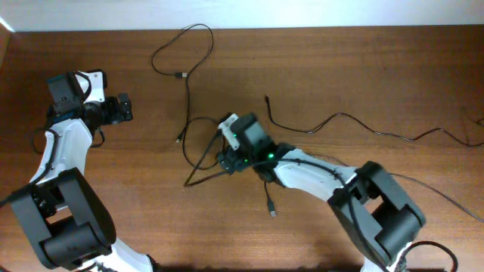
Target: Untangle cables
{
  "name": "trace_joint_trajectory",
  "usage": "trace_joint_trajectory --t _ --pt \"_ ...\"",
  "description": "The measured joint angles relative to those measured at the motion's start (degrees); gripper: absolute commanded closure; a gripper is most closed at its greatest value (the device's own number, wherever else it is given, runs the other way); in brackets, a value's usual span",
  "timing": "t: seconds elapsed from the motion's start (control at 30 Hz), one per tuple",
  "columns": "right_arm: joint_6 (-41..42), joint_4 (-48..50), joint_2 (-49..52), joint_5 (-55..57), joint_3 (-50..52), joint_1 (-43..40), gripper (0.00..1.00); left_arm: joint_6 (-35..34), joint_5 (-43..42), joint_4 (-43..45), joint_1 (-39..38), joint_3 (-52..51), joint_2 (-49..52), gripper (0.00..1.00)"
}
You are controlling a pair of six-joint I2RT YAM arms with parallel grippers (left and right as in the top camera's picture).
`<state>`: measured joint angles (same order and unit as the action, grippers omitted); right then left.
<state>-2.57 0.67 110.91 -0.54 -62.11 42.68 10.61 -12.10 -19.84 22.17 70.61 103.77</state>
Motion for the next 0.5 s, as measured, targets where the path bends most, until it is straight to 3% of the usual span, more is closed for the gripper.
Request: trace_joint_trajectory --t 0.1,0.23,0.33,0.5 --pt "0.0 4.4 1.3 2.0 0.0 1.7 0.11 0.0 0.0 0.0 0.0 0.0 0.0 0.01" --pt "-0.2 9.4 3.4 3.8 -0.2 2.2 0.12 0.0 0.0 -0.5 0.0 0.0 0.0 0.01" --pt "-0.2 11.2 5.4 4.3 -0.2 2.2 0.18 0.0 0.0 -0.5 0.0 0.0 0.0 0.01" --pt "-0.2 12.9 7.6 4.7 -0.2 2.2 0.44 0.0 0.0 -0.6 0.0 0.0 0.0 0.0"
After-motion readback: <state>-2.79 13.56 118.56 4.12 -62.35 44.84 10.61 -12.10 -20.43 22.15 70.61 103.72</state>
